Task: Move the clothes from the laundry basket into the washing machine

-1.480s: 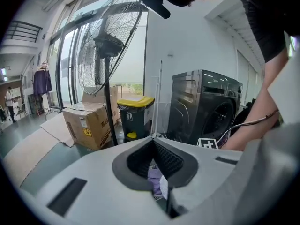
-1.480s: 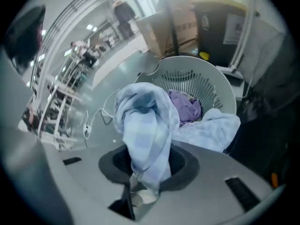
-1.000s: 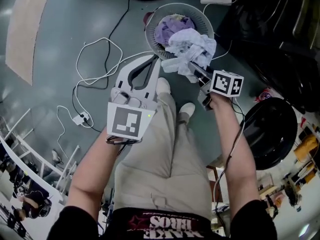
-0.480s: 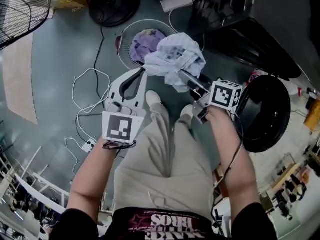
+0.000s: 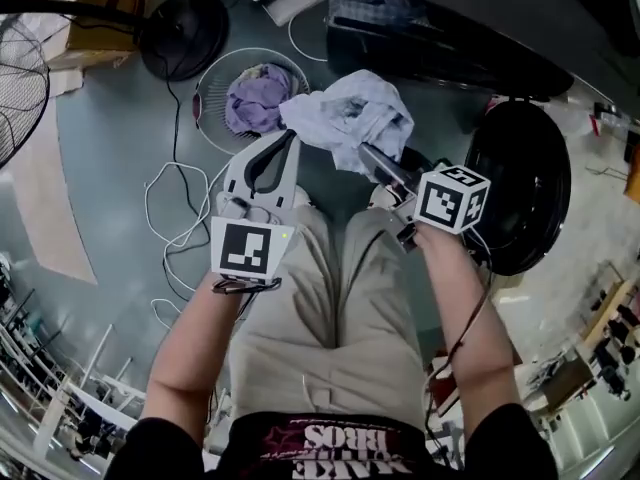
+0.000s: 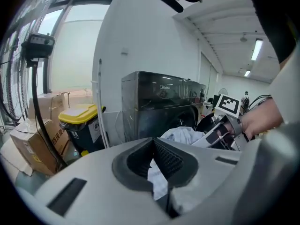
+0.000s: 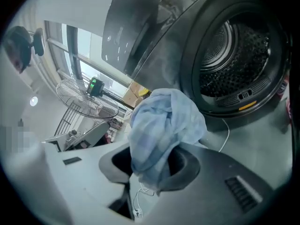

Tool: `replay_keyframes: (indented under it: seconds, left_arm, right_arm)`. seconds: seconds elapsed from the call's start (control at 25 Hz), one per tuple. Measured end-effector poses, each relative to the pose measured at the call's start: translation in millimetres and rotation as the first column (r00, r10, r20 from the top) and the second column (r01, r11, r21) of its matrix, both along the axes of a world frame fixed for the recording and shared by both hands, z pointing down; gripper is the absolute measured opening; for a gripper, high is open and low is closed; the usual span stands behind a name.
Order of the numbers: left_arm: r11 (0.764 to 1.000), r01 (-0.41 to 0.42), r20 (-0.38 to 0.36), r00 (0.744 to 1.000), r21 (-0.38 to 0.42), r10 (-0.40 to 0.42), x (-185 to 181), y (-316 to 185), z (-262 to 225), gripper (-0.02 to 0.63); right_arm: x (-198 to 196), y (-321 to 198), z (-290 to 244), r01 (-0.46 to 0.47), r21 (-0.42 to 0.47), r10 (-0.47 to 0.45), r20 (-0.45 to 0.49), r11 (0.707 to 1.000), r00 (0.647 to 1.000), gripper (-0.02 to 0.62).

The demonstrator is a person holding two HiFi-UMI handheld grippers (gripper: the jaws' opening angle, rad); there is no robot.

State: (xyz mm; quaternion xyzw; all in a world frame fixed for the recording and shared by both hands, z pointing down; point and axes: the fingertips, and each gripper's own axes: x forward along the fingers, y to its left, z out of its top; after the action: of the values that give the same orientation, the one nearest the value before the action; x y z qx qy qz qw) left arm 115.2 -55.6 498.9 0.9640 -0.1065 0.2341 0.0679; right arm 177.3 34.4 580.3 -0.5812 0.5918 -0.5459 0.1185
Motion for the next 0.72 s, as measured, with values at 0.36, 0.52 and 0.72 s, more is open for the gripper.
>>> replay_keyframes:
  seconds: [0.36,0.52,0.72]
  left_arm:
    - [0.998,-0.07,0.008,0.998,-0.002,0.07,69.3,57.5,-9.9,0.005]
    - [0.998,-0.067,-0.002,0.998,-0.012,0.067,92.3,73.8,-17.5,0.005]
    - [0.998,-0.066,0.015,0.998,-0.008,0.066,108.1,83.7,-13.2,0.005]
  right_arm:
    - [73.5,58.5,-16.8,-0.115,0.01,0.115,0.021,0.993,0.993,0.118]
    - [108.0,74.2,-21.8,-0.158,0.017,0.158,0.002,0.987,0.987,0.118]
    - [157.2,82.5,-22.3,-0.222,0.039,0.223,-0.039,0.974,0.974,0.118]
